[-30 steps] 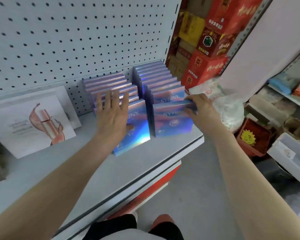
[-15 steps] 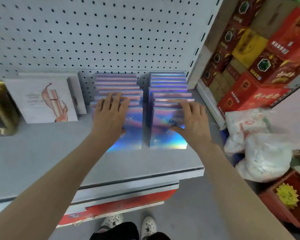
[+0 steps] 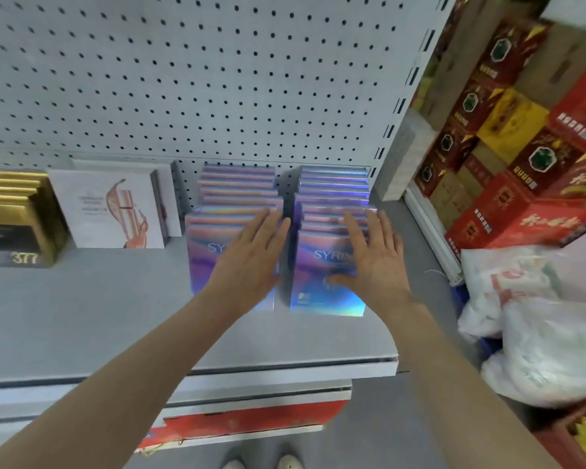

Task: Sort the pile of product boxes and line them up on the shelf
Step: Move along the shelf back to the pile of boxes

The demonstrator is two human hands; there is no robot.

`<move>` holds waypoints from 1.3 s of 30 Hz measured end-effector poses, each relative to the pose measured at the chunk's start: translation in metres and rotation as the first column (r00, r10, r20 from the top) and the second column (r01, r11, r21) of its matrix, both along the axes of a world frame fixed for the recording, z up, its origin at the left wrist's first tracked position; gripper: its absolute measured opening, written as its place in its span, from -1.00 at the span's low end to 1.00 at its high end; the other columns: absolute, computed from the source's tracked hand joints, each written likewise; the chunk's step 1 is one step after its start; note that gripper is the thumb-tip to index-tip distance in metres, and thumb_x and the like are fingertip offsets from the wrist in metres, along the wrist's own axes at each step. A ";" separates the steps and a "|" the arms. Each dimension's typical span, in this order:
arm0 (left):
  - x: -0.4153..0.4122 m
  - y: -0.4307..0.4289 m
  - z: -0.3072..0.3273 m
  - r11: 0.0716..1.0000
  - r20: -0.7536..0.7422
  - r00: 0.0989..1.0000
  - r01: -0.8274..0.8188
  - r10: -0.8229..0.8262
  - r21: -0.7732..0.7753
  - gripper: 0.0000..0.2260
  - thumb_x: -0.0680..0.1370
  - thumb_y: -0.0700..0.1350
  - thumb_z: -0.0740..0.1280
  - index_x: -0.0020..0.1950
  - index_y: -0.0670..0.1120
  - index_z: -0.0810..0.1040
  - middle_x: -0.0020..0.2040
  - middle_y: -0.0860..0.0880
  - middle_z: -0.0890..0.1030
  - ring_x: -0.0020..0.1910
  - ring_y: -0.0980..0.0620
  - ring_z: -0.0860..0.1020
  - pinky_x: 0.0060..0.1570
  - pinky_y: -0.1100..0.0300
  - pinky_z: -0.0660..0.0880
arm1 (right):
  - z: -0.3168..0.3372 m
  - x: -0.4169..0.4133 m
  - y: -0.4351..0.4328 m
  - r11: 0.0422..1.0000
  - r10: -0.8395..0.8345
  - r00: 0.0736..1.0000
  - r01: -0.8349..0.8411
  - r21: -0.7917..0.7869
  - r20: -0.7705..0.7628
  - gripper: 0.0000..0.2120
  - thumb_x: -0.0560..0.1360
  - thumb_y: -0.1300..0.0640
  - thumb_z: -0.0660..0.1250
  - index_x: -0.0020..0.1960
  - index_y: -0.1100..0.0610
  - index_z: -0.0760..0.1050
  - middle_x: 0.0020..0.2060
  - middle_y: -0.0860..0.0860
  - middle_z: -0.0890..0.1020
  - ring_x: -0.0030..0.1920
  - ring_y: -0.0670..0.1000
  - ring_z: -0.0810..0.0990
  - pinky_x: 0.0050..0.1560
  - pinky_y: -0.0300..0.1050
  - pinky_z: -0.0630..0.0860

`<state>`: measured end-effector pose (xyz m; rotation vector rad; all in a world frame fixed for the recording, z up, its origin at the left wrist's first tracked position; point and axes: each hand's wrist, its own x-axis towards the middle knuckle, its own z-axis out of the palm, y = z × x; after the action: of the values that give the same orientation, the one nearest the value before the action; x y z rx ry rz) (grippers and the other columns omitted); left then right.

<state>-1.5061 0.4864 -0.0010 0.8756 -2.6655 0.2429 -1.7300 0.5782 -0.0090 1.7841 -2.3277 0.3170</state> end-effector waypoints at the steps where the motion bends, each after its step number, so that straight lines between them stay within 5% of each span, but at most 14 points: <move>1: -0.012 0.002 -0.002 0.999 -0.005 0.999 0.038 -0.038 0.003 -0.12 0.22 -0.02 0.61 0.43 -0.30 0.34 0.43 -0.26 0.37 0.44 -0.23 0.32 0.40 -0.07 0.27 | 0.004 -0.006 -0.003 0.999 -0.014 1.000 0.013 0.034 0.017 0.14 0.22 -0.31 0.51 0.58 -0.03 -0.03 0.55 0.19 0.02 0.55 0.25 -0.09 0.45 0.19 0.04; 5: -0.056 0.001 -0.001 0.994 0.081 0.996 0.026 -0.035 0.107 -0.02 0.30 0.01 0.57 0.52 -0.29 0.11 0.51 -0.30 0.17 0.52 -0.22 0.14 0.47 -0.01 0.19 | 0.007 -0.026 -0.009 0.982 0.030 0.992 -0.052 0.180 0.121 0.26 0.20 -0.27 0.56 0.58 0.00 -0.20 0.55 0.20 -0.12 0.54 0.24 -0.03 0.46 0.11 0.12; 7: -0.072 -0.004 -0.001 0.989 0.159 0.987 -0.028 0.004 0.146 0.03 0.37 0.05 0.51 0.55 -0.26 -0.12 0.54 -0.30 -0.01 0.54 -0.23 -0.02 0.50 -0.02 0.07 | 0.005 -0.029 -0.008 0.985 0.070 0.989 -0.089 0.145 0.130 0.23 0.17 -0.23 0.59 0.59 0.09 -0.05 0.53 0.24 0.00 0.46 0.28 0.15 0.44 0.07 0.19; 10: -0.083 -0.008 -0.006 0.968 0.182 0.982 -0.099 0.057 0.232 0.13 0.35 0.07 0.54 0.55 -0.20 -0.26 0.54 -0.30 -0.17 0.54 -0.19 0.02 0.47 0.03 0.13 | 0.001 -0.030 -0.007 0.993 0.103 0.985 -0.109 0.038 0.138 0.16 0.07 -0.15 0.65 0.51 0.20 0.21 0.44 0.29 0.22 0.32 0.33 0.30 0.35 0.14 0.33; 14: -0.092 0.000 -0.019 0.979 0.190 0.973 -0.158 0.132 0.132 0.11 0.39 0.09 0.51 0.53 -0.24 -0.28 0.54 -0.35 -0.12 0.54 -0.20 0.02 0.48 0.08 0.05 | -0.007 -0.036 -0.010 0.985 0.163 0.983 -0.158 -0.067 0.089 0.04 0.01 -0.09 0.68 0.36 0.25 0.36 0.29 0.31 0.38 0.18 0.31 0.42 0.21 0.15 0.48; 18: -0.109 0.001 -0.025 0.959 0.017 0.972 -0.233 0.234 0.158 0.10 0.15 -0.12 0.66 0.51 -0.24 0.06 0.47 -0.32 0.24 0.41 -0.24 0.35 0.28 0.04 0.45 | -0.004 -0.048 -0.024 0.977 0.186 0.982 -0.180 -0.110 0.044 -0.06 0.07 -0.12 0.65 0.30 0.25 0.38 0.22 0.28 0.42 0.12 0.28 0.45 0.19 0.12 0.48; 20: -0.116 0.003 -0.022 0.960 -0.037 0.969 -0.235 0.244 0.153 0.05 0.16 -0.17 0.66 0.47 -0.20 0.09 0.45 -0.31 0.27 0.40 -0.28 0.35 0.26 -0.03 0.46 | -0.001 -0.053 -0.028 0.971 0.211 0.977 -0.205 -0.119 0.041 -0.13 0.11 -0.14 0.61 0.26 0.25 0.41 0.18 0.26 0.44 0.07 0.26 0.45 0.17 0.10 0.48; 24: -0.119 0.000 -0.013 0.958 -0.029 0.966 -0.251 0.257 0.136 -0.02 0.25 -0.02 0.60 0.47 -0.14 0.07 0.42 -0.29 0.22 0.45 -0.34 0.16 0.40 -0.15 0.26 | 0.004 -0.062 -0.025 0.960 0.250 0.965 -0.237 -0.151 0.080 -0.18 0.12 -0.12 0.58 0.25 0.22 0.43 0.18 0.20 0.43 0.11 0.22 0.42 0.17 0.07 0.48; 28: -0.118 -0.018 0.009 0.885 -0.031 0.965 -0.227 0.261 0.406 0.17 0.28 0.09 0.58 0.56 -0.12 -0.21 0.52 -0.35 -0.14 0.52 -0.31 -0.10 0.47 -0.13 0.08 | 0.004 -0.071 -0.031 0.974 0.225 0.953 -0.213 -0.076 0.205 0.06 0.22 -0.16 0.58 0.50 0.24 0.16 0.46 0.31 0.15 0.47 0.31 0.16 0.37 0.18 0.34; 32: -0.125 -0.030 0.022 0.807 0.040 0.973 -0.210 0.226 0.552 0.25 0.24 0.09 0.61 0.55 -0.13 -0.28 0.52 -0.31 -0.24 0.52 -0.27 -0.02 0.42 0.03 0.21 | 0.016 -0.066 -0.038 0.979 0.167 0.908 -0.198 0.042 0.385 0.08 0.32 -0.09 0.55 0.58 0.16 -0.05 0.54 0.18 -0.02 0.44 0.19 0.27 0.28 -0.02 0.37; 36: -0.121 -0.030 0.018 0.855 -0.013 0.983 -0.152 0.183 0.496 0.16 0.25 0.09 0.59 0.56 -0.14 -0.14 0.53 -0.23 -0.14 0.47 -0.21 0.16 0.30 0.12 0.32 | 0.016 -0.071 -0.033 0.971 0.202 0.885 -0.238 0.034 0.420 0.02 0.33 -0.16 0.52 0.57 0.09 0.02 0.55 0.08 0.04 0.42 0.11 0.31 0.29 -0.05 0.36; 39: -0.119 -0.030 0.016 0.866 0.037 0.982 -0.179 0.184 0.466 0.18 0.28 0.16 0.55 0.56 -0.14 -0.22 0.54 -0.23 -0.26 0.54 -0.21 -0.05 0.46 0.04 0.17 | 0.030 -0.082 -0.037 0.979 0.196 0.837 -0.201 -0.047 0.511 -0.18 0.43 -0.31 0.32 0.54 0.06 0.15 0.50 -0.01 0.21 0.44 -0.03 0.28 0.35 -0.16 0.29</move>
<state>-1.6248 0.4568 0.0147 1.2677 -2.6736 -0.3861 -1.8118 0.5408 0.0215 2.1638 -2.4600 0.9246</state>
